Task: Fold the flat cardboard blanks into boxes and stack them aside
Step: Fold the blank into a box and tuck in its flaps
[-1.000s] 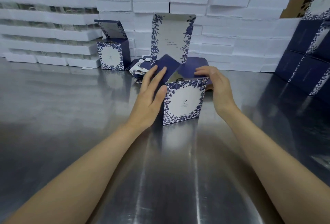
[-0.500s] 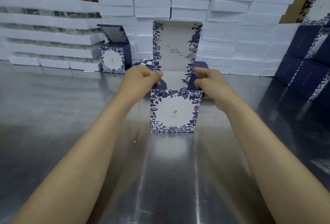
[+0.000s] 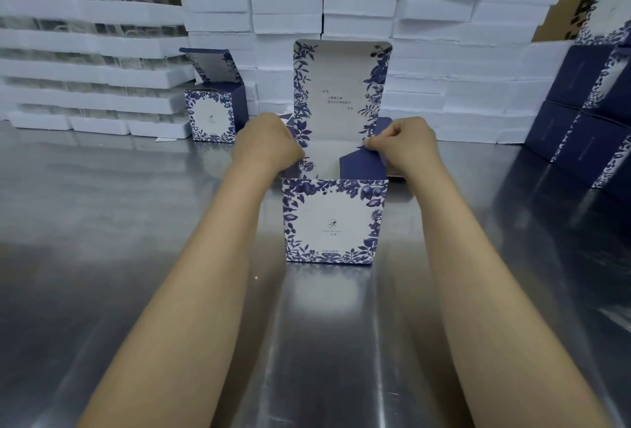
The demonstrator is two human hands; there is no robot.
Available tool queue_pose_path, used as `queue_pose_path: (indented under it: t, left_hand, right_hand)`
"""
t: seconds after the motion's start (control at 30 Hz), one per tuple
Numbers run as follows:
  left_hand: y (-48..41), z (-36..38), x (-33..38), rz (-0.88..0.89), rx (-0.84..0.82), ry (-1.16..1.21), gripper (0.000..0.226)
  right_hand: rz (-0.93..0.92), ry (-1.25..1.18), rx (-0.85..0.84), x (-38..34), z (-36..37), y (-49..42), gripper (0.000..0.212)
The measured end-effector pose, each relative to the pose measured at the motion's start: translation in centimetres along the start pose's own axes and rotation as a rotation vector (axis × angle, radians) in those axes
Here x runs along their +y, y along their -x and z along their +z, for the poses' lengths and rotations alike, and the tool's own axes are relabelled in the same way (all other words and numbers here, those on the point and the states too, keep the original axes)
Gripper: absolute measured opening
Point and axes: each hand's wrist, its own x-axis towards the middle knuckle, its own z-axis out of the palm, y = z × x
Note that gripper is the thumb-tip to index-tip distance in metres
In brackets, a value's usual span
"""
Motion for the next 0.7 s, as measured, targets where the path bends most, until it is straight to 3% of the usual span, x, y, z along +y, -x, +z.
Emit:
queue_pose_path:
  t: [0.13,0.3,0.4,0.53,0.7]
  left_hand:
    - [-0.5,0.6,0.2,-0.01,0.011,-0.085,0.022]
    - [-0.4,0.2,0.0,-0.057,-0.209,-0.053,0.027]
    - [0.0,-0.4,0.2,-0.101,-0.271,-0.055,0.028]
    - [0.3,-0.4,0.6,-0.075,-0.247,-0.099,0.025]
    - [0.6,-0.9,0.5,-0.062,-0.225,-0.052,0.029]
  right_hand:
    - [0.002,0.154,-0.036,-0.7,0.2,0.0,0.026]
    - [0.129,0.265,-0.283,-0.9,-0.8,0.3,0.03]
    - [0.11,0.256,-0.382,-1.1,-1.7,0.1,0.028]
    - [0.053,0.299,-0.346,-1.0,-1.8,0.2,0.03]
    - [0.035,0.104,-0.282,-0.7,-1.4,0.2,0.038]
